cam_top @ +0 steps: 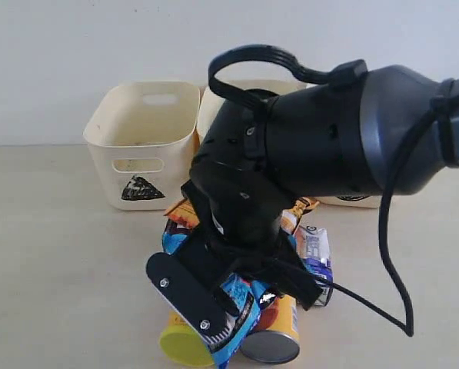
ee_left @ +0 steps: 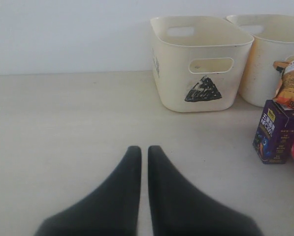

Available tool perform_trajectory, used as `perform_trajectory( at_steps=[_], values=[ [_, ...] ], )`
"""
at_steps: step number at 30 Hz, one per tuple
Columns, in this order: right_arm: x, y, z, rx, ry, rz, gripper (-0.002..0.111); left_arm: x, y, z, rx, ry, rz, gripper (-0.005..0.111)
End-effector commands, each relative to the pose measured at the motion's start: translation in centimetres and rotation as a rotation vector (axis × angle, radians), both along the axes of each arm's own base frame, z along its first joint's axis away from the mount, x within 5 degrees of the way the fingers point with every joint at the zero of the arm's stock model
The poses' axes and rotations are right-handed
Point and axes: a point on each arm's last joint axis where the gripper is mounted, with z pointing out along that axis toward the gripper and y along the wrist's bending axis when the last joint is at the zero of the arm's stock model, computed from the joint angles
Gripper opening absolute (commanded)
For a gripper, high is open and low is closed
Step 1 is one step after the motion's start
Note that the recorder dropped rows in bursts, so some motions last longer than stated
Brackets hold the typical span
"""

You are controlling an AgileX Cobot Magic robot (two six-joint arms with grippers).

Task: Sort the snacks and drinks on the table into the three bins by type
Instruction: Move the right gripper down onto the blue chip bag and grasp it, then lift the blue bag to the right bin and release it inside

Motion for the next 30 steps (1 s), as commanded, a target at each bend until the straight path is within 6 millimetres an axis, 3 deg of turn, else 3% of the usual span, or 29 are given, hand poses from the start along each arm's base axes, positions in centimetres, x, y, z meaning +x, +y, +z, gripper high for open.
perform_trajectory(
  at_steps=[1,18,25,30],
  values=[
    [-0.1,-0.4,0.6,-0.021,-0.016,-0.004,0.000,0.0,0.0,0.2,-0.010,-0.014,0.004,0.004],
    [-2.2,-3.4,7.9,0.114,-0.104,-0.048,0.000,0.0,0.0,0.2,-0.010,-0.012,0.004,0.004],
    [-2.6,-5.4,11.4,0.352,-0.158,-0.271,0.000,0.0,0.0,0.2,-0.010,-0.012,0.004,0.004],
    [-1.3,-6.8,12.3,0.487,-0.173,-0.457,0.000,0.0,0.0,0.2,-0.010,-0.012,0.004,0.004]
  ],
)
